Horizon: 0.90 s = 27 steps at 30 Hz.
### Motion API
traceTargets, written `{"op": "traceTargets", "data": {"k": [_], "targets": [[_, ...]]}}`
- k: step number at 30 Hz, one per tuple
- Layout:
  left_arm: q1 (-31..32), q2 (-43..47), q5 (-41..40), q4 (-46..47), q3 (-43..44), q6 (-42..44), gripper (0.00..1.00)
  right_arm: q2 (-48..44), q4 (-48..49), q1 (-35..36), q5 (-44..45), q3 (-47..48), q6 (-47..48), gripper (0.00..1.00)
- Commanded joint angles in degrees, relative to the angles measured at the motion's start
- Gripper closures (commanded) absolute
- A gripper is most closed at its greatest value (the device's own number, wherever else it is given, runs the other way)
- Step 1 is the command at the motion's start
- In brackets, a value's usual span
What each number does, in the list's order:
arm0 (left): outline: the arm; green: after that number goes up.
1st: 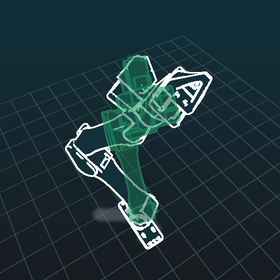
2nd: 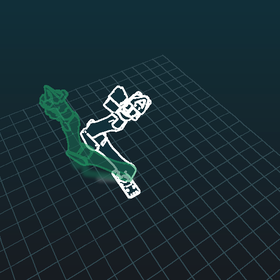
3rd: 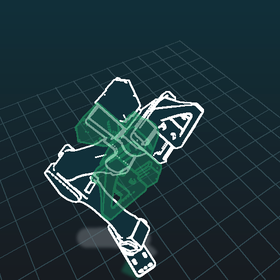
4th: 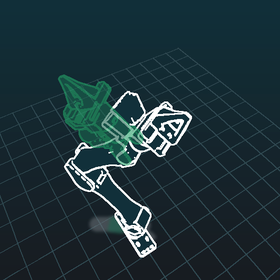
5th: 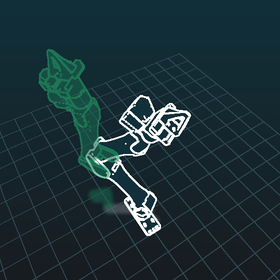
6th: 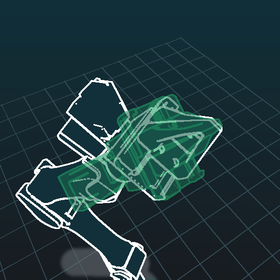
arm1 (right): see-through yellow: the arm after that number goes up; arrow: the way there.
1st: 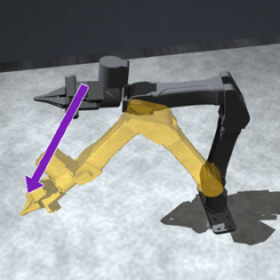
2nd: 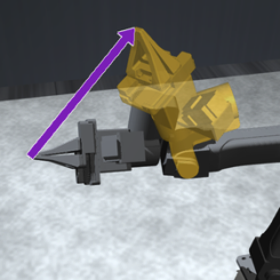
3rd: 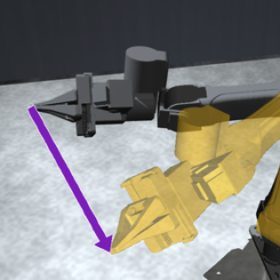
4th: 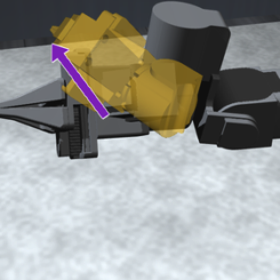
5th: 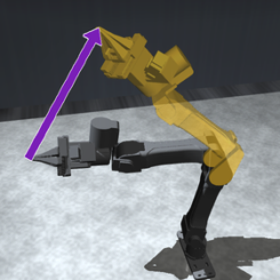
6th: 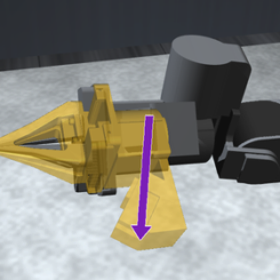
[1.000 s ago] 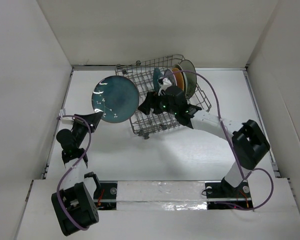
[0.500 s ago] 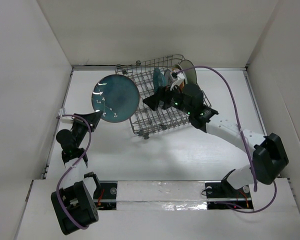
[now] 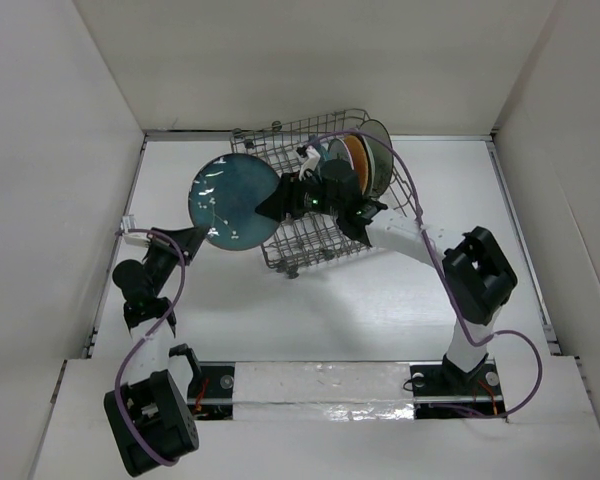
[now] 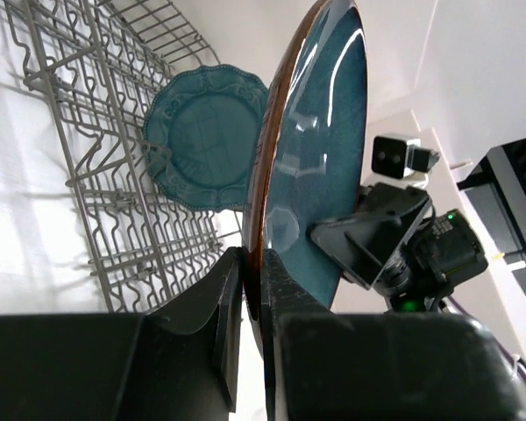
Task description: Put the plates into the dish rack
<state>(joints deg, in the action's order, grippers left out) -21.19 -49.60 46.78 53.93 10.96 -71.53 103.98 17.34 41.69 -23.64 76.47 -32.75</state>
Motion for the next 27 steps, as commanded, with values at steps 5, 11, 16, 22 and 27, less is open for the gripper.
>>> {"op": "traceTargets", "data": {"k": [5,11,16,22,27], "targets": [[0.36,5.13,0.68,2.33,2.66,5.33,1.00,-0.10,7.96,0.50,-2.11,1.76,-3.28,0.81],[0.36,4.96,1.20,-3.56,4.85,10.70,0.70,-2.90,10.43,-0.03,0.61,-1.49,-5.13,1.00],[0.36,10.57,0.07,-12.68,8.54,17.10,0.43,-6.42,12.18,-1.96,3.77,-3.25,-6.36,1.00],[0.36,11.20,-2.49,-21.59,11.54,24.25,0.30,-10.73,11.85,-5.39,9.99,-3.08,-5.05,1.00],[2.38,11.02,-1.17,-21.41,10.48,24.33,0.30,-10.64,1.64,-5.39,26.85,3.15,5.42,1.00]]}}
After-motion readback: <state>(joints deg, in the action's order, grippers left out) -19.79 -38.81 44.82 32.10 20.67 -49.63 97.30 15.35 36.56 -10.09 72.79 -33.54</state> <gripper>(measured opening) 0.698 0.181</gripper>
